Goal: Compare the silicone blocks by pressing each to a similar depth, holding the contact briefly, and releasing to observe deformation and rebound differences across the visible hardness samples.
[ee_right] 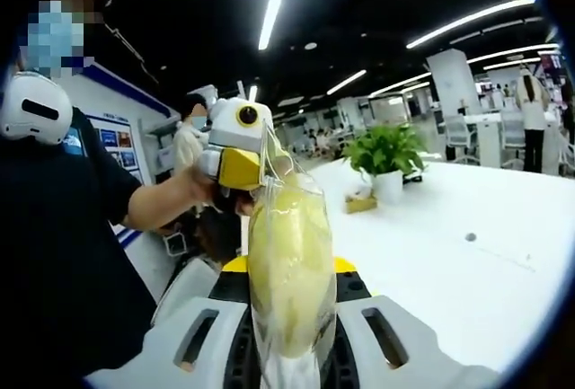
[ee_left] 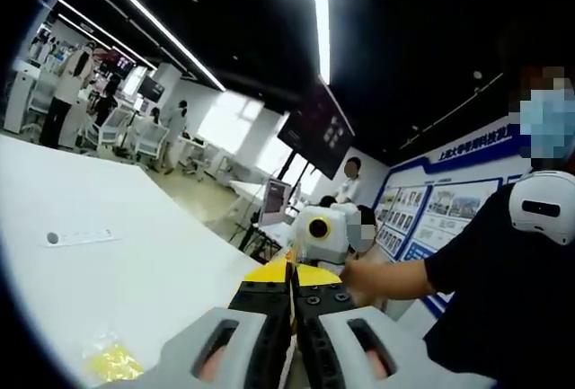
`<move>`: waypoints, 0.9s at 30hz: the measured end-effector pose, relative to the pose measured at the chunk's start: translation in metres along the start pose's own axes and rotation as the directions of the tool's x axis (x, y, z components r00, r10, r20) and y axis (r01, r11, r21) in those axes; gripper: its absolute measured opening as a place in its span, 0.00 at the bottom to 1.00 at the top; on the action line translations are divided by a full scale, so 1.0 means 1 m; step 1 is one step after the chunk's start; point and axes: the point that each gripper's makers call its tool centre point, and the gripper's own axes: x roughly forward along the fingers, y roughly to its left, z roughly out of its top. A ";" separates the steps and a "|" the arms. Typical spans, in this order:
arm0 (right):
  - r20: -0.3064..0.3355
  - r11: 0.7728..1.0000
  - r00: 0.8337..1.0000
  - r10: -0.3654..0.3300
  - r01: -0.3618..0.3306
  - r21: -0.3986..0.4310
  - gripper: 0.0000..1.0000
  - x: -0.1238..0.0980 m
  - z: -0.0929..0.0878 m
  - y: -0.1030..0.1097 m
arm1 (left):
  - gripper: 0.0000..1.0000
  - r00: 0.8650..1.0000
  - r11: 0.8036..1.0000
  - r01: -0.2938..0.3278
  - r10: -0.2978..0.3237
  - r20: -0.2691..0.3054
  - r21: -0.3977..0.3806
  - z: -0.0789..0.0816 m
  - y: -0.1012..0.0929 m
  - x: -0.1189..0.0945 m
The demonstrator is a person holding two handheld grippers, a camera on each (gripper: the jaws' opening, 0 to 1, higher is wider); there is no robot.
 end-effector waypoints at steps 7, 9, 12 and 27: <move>0.006 1.000 1.000 -0.002 0.002 0.021 0.11 -0.003 -0.005 -0.002 | 0.00 1.000 0.999 -0.018 0.018 -0.006 0.033 -0.005 0.000 0.003; 0.005 0.999 1.000 -0.004 0.004 0.033 0.13 -0.004 -0.007 -0.002 | 0.00 1.000 0.999 -0.015 0.015 -0.012 0.032 -0.006 0.000 0.004; 0.012 0.999 1.000 -0.007 0.006 0.051 0.16 -0.006 -0.007 -0.003 | 0.00 1.000 1.000 -0.012 0.012 -0.007 0.010 -0.006 -0.001 0.005; 0.028 0.993 0.996 -0.082 0.079 0.087 0.30 -0.017 -0.017 -0.020 | 0.00 1.000 0.995 0.019 -0.018 0.011 -0.095 -0.011 0.004 0.023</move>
